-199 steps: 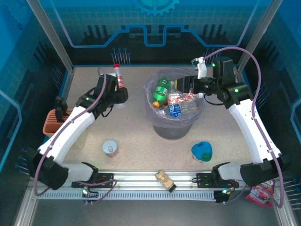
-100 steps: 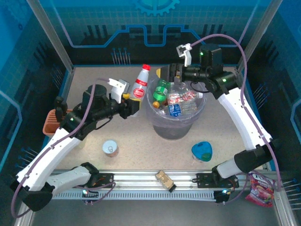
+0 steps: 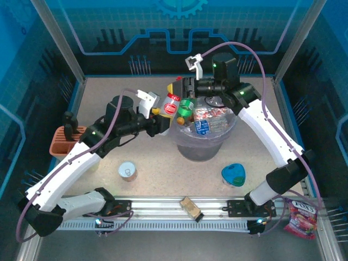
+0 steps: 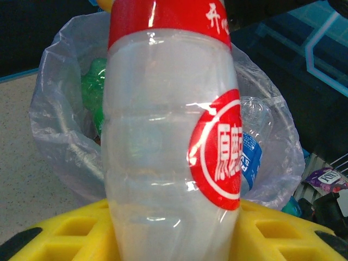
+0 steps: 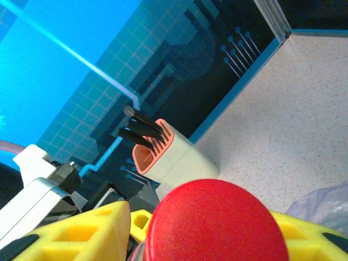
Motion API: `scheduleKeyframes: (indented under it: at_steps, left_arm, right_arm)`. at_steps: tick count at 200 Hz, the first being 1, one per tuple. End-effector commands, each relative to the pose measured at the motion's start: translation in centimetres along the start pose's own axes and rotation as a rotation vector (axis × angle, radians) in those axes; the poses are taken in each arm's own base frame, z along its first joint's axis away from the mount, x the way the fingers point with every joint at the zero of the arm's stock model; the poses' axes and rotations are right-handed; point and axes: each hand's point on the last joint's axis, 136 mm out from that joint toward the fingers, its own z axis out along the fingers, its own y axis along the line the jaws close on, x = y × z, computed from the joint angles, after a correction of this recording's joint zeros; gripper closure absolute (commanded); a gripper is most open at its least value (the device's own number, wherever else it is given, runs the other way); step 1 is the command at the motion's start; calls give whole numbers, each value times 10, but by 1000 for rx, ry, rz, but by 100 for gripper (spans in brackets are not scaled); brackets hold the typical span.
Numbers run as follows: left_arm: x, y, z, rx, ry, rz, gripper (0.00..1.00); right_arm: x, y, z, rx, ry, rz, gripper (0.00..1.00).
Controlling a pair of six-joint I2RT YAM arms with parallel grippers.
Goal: Put the plastic bottles in the bin
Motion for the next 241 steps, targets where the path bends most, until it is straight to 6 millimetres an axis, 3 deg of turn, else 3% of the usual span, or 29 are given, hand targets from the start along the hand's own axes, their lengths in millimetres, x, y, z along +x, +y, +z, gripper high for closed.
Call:
scheduleKeyframes:
  at_steps: [1,35,48,66,92,131,156,177,211,241]
  left_arm:
    - [-19,-13,-1,49,-53,16,52]
    - [-27,-18,-3,74,-82,10,44]
    - [-33,-19,-7,73,-102,4,27]
    - [-40,-21,-11,74,-143,-7,16]
    - [-50,-17,-9,63,-189,-62,10]
    - [-42,3,13,-23,-126,-122,11]
    - [-26,21,29,-97,-63,-156,12]
    - [-11,32,42,-129,-20,-185,13]
    - [5,40,59,-140,15,-228,14]
    - [13,43,67,-140,29,-262,16]
  right_arm:
    - [-16,18,-10,-53,-63,-36,58]
    - [-35,23,-10,-88,-109,-53,69]
    - [-43,26,-14,-97,-137,-66,71]
    - [-60,28,-26,-94,-200,-84,73]
    - [-87,20,-57,-64,-309,-85,74]
    - [-113,-2,-131,46,-456,-94,76]
    - [-108,-32,-168,240,-494,-146,78]
    - [-100,-56,-183,371,-483,-170,79]
    - [-88,-91,-179,473,-443,-164,79]
    - [-74,-110,-161,470,-395,-123,79]
